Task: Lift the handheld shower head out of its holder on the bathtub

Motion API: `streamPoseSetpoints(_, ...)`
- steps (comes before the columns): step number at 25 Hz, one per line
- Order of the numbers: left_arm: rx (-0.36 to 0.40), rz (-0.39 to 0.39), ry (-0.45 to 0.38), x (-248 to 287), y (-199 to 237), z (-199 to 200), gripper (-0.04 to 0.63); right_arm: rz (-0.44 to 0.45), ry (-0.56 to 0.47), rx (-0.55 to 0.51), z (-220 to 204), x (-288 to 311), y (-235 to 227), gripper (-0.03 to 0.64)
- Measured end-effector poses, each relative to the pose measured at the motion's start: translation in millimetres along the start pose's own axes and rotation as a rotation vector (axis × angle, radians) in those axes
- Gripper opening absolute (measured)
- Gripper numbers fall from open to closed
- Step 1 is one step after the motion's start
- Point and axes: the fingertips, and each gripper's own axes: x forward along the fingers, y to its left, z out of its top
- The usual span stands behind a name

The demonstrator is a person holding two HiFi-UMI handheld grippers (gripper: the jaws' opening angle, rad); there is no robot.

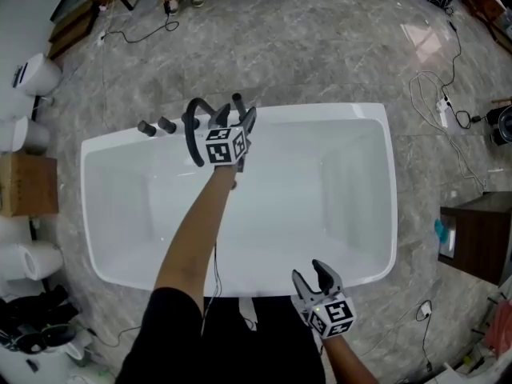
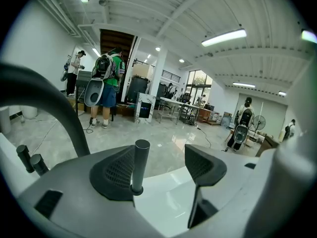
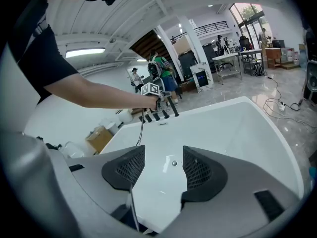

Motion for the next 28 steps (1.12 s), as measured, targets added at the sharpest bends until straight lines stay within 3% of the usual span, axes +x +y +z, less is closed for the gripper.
streamPoseSetpoints(5,-0.015,0.004,0.023,15,8,-11,0.293,-0.023,-0.001,0.012,-5,-1,-11,0.212)
streamPoseSetpoints(10,-0.093,0.052,0.032,26,30,-23,0.293,-0.033,0.007,0.022,-9,0,-14,0.212)
streamPoseSetpoints(25,-0.005,0.016,0.099,60,35,-23,0.290,-0.067,0.018,0.072,-35,-4,-26,0.212)
streamPoseSetpoints(28,0.006,0.006,0.088,59,35,-20,0.222,-0.082,0.020,0.085,-37,-10,-30,0.212)
